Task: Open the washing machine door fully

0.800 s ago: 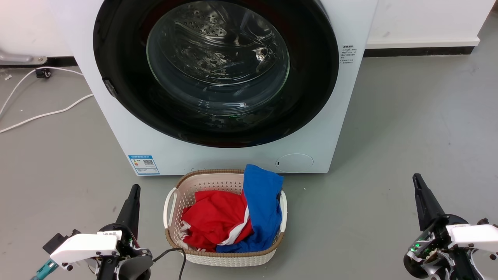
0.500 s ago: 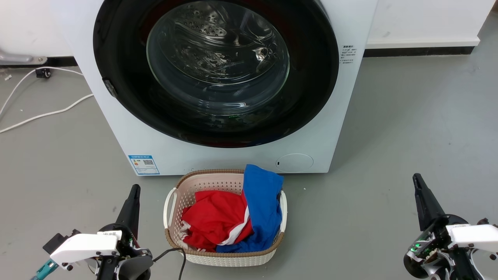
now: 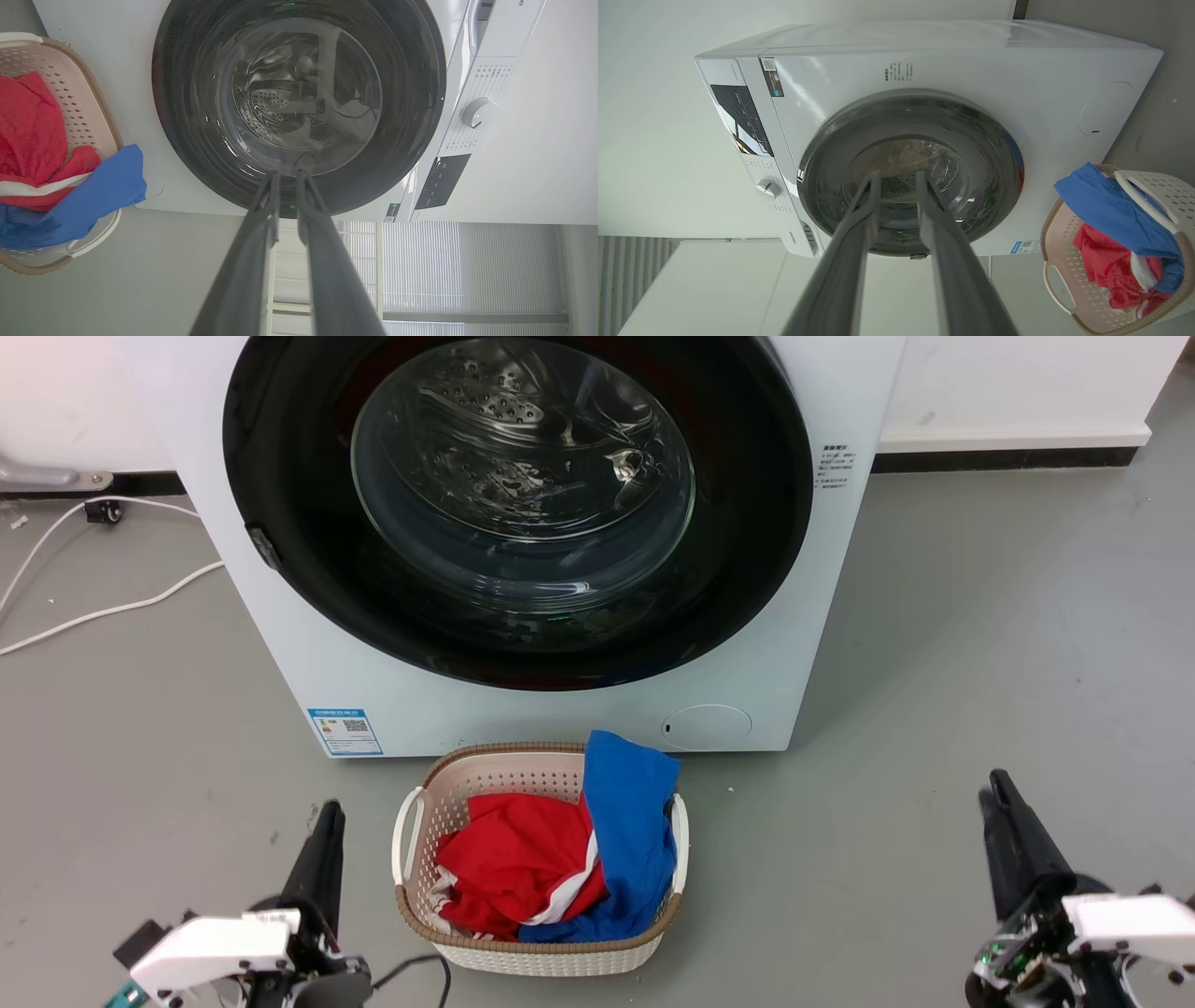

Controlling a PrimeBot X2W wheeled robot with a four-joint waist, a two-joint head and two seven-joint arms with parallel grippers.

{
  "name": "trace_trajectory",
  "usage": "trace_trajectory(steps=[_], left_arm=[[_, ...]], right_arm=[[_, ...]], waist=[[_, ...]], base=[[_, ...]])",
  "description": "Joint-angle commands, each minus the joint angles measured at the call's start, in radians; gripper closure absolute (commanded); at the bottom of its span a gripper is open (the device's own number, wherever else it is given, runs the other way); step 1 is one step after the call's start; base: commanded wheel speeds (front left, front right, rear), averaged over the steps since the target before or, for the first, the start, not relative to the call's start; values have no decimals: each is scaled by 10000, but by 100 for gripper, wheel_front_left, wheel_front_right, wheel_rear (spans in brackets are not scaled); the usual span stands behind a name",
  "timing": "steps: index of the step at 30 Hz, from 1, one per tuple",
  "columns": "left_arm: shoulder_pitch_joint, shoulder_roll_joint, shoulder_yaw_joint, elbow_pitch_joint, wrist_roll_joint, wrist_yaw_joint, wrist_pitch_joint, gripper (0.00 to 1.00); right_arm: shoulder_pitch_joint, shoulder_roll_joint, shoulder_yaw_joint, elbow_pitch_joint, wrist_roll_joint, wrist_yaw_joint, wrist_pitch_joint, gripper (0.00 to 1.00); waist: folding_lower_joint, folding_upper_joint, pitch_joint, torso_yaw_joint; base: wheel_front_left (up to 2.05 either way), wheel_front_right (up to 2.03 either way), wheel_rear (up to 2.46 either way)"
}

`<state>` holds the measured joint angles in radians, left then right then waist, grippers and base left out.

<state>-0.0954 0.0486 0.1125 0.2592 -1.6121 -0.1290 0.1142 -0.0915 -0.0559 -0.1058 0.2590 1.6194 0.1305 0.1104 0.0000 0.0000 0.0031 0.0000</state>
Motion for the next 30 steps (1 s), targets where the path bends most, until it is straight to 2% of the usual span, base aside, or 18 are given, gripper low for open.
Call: trace_trajectory(steps=[1,6,11,15,30], left_arm=[[85,-9,-45,28,26,7,-52,0],[160,-7,-111,-183,185,6,-263,0],[221,-4,11,-327,773,61,-512,0],[248,-2,26,-609,1603,196,-701,0],[517,5,-574,-1558,5326,1128,-1337,0]], right_arm=[[100,8,3,54,-36,-4,-50,0],[235,10,-52,-35,-247,-3,-259,0],[362,12,-198,-200,-951,-2,-505,0],[458,14,-269,-515,-1829,-2,-693,0],[907,20,-145,-1749,-5463,0,-1324,0]], waist=[[0,0,1,0],[0,0,4,1],[0,0,8,-1],[0,0,13,-4],[0,0,19,5]], base=[[0,0,0],[0,0,0],[0,0,0],[0,0,0],[0,0,0]])
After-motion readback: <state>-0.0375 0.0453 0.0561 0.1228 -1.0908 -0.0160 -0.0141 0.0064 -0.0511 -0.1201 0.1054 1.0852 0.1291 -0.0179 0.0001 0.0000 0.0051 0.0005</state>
